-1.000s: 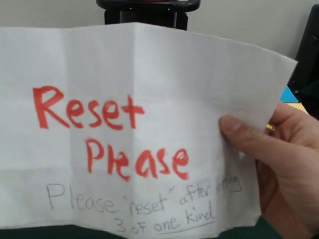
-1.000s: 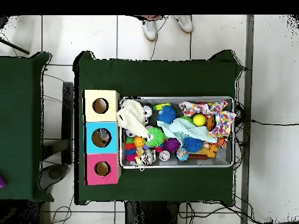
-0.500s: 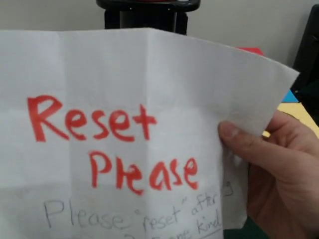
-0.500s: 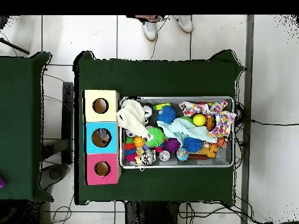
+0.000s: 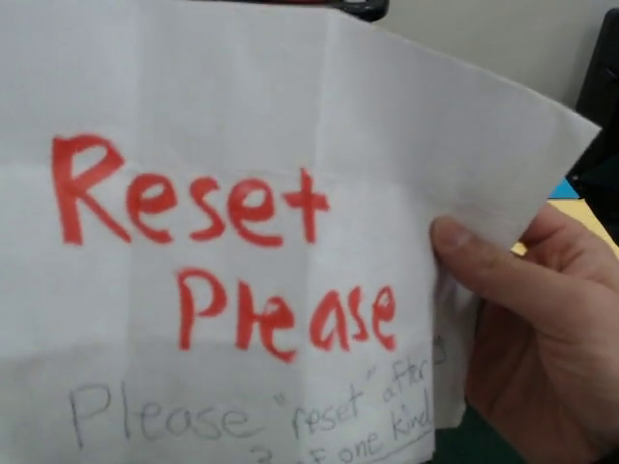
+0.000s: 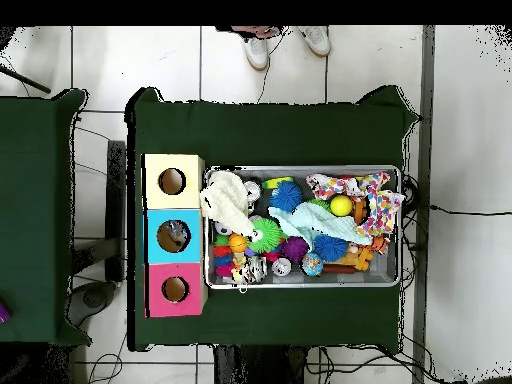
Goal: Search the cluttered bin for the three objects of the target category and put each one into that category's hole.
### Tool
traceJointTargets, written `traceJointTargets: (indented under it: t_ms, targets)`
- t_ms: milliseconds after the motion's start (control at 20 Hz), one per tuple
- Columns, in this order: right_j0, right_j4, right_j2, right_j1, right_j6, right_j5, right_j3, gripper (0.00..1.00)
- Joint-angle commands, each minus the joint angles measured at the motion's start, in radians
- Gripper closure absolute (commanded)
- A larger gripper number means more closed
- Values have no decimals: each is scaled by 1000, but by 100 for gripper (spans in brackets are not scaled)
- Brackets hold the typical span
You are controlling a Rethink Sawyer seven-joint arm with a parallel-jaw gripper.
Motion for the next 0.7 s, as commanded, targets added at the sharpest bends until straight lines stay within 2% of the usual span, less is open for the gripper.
traceJointTargets:
  t_ms: [50, 150, 350, 450, 550, 600, 650, 700]
  targets:
    - [15, 124, -126, 79, 117, -90, -25, 100]
    - [15, 176, -142, 88, 135, -119, -16, 100]
    - [14, 298, -214, 92, 239, -130, 31, 100]
    - [15, 392, -228, 103, 307, -168, 38, 100]
    - [3, 480, -240, 115, 226, -202, 79, 100]
    - [-6, 513, -268, 111, 251, -213, 104, 100]
    - [-9, 540, -305, 100, 359, -223, 104, 100]
    - [0, 554, -324, 99, 378, -209, 90, 100]
